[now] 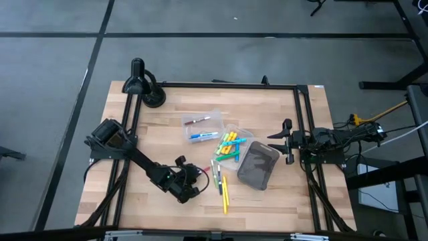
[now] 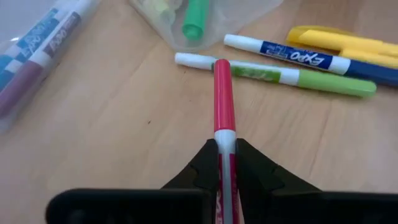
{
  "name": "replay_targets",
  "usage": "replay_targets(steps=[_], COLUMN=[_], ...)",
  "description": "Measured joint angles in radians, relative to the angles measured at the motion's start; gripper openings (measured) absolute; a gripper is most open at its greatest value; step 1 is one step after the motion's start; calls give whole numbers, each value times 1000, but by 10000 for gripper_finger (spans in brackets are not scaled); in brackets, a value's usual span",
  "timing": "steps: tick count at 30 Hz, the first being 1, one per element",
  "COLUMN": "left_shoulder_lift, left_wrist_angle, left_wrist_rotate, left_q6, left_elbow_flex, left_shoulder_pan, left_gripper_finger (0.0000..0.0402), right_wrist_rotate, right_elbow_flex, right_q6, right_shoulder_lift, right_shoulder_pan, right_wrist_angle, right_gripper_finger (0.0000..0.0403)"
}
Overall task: Pick & Place Markers
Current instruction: Put the pink marker pen into the left transparent bin
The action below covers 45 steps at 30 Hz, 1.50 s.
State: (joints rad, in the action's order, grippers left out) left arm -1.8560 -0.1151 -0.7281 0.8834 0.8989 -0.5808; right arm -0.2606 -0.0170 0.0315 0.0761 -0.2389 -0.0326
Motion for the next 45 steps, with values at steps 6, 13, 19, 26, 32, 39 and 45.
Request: replay_targets(steps=[6,13,19,26,32,39,45], left_shoulder_lift=[3,4,11,67,133,180,220], left_wrist_angle=[0,6,10,27,37,37,38], left_wrist_rotate=[-7,-33,-36,-44,-64,-93,-93], left_q6=[-15,-15,-15,-84,-153,-205,-255], left_elbow_flex=[0,1,2,3,3,3,3], left_shoulder_pan=[-1,-22,-34,-34,-34,-34,-28], left_gripper_finger=[28,29,28,28,28,28,28], right_wrist_rotate=[0,0,0,0,0,0,0], right_elbow_flex=[0,0,0,0,0,0,0], right_q6=[0,0,0,0,0,0,0], right_shoulder_lift=[0,0,0,0,0,0,0], right_shoulder_pan=[0,0,0,0,0,0,0], right_wrist_angle=[0,0,0,0,0,0,0], right_gripper_finger=[152,152,152,152,152,152,152])
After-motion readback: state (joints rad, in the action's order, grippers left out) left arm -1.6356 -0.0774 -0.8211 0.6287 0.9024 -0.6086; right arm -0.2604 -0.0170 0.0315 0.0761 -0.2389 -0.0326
